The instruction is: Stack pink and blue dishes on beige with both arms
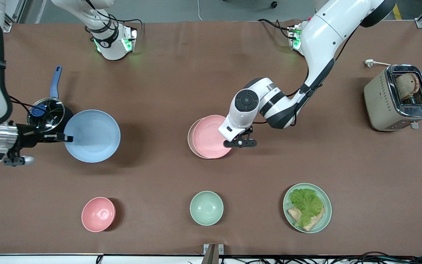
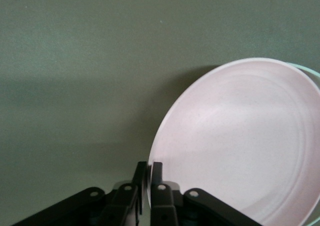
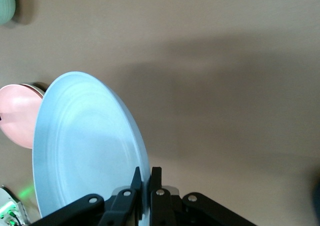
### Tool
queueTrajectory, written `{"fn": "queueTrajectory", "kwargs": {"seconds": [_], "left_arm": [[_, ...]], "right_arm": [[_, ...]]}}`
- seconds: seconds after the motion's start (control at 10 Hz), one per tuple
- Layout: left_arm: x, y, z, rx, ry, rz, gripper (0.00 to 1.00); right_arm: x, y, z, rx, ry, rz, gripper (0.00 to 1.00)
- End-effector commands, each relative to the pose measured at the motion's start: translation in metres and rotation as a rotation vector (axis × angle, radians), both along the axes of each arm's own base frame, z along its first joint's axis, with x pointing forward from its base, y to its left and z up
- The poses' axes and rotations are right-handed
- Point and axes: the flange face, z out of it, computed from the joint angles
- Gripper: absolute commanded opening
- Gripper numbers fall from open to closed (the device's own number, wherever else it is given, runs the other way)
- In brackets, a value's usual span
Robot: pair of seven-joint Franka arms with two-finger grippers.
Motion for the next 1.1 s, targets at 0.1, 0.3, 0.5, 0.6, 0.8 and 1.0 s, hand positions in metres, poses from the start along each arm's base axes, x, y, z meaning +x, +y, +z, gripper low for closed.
{"fn": "queueTrajectory", "kwargs": {"seconds": [0.1,0.3,0.5,0.6,0.8,1.0], "left_arm": [[0.041,0.031,0.031,0.01,-0.071,0.051,1.0],[0.086,0.09,0.114,0.039,-0.153,0.085,1.0],[0.115,0.163,0.198,0.09,-0.217,0.034,1.0],[0.116,0.195,0.236,0.121,-0.233,0.023,1.0],[0.091,0.216,0.303,0.161,-0.224,-0.001,1.0],[0.074,0.261,0.353,0.112,-0.161,-0.008,1.0]], "right_arm": [[-0.007,0.093,0.015,-0.031,0.042,-0.058,0.0],[-0.017,0.16,0.01,-0.039,0.06,-0.093,0.0],[-0.031,0.228,-0.004,-0.038,0.045,-0.122,0.0],[-0.042,0.262,-0.014,-0.037,0.02,-0.137,0.0],[-0.063,0.317,-0.034,-0.025,-0.06,-0.169,0.01],[-0.084,0.362,-0.066,0.01,-0.121,-0.166,0.02]]}}
